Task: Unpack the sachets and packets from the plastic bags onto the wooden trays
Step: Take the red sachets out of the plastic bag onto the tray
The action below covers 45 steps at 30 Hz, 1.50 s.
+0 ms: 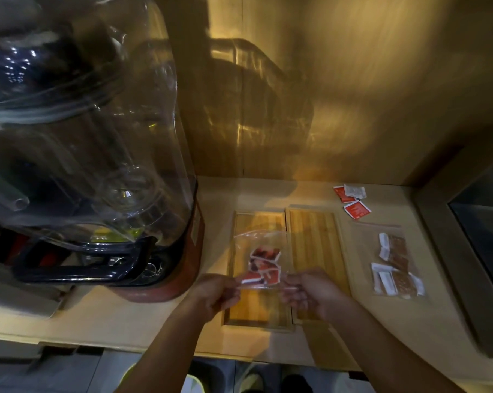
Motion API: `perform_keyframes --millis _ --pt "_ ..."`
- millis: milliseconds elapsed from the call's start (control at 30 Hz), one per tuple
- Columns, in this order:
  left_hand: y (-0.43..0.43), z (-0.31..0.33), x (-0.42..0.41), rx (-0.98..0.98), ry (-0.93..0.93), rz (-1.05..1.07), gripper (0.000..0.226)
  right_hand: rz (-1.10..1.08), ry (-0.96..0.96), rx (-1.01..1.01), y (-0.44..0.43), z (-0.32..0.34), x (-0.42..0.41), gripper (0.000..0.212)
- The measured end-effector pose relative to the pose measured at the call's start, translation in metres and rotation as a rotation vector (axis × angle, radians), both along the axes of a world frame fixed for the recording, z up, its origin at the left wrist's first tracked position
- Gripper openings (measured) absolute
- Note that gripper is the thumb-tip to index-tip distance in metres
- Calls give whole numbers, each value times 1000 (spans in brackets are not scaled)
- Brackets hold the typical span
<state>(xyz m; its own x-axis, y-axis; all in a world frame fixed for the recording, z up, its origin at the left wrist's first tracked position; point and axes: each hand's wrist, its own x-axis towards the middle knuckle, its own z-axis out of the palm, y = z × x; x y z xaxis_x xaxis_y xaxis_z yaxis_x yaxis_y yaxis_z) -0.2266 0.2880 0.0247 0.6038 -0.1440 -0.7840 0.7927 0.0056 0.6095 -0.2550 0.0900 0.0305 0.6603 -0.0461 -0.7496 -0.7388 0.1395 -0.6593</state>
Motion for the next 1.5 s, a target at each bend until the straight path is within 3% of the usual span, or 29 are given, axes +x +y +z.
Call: perform_keyframes --millis 167,333,500,767,833,933,1100,1200,1267,1400,1500 --pt "3 10 1 149 -122 -121 18 19 -33 -59 -1 5 4 14" --pt "14 -18 -15 222 -18 -324 18 136 105 -78 -2 -14 -14 15" --pt "7 -26 -17 143 37 -283 25 70 142 -42 0 -16 -15 15" --pt "-10 19 16 108 -306 -73 18 -58 -122 34 -4 21 14 21" --pt "-5 18 10 141 -251 -123 25 -2 -83 -10 -7 21 9 29" --pt "3 5 -7 66 3 -209 27 91 88 25 -9 11 -6 30" --pt "12 -17 -13 -87 210 -85 13 -69 256 219 -3 -15 -16 25" --pt "7 -19 -8 -88 217 -32 18 -179 224 275 2 -22 -13 14" --pt "0 -16 -1 -71 199 6 21 -199 186 198 3 -22 -7 12" --pt "-10 9 17 38 38 -35 30 -278 35 150 1 0 11 15" --pt "-9 35 28 -19 -18 -26 37 -309 -24 237 -4 27 20 14"
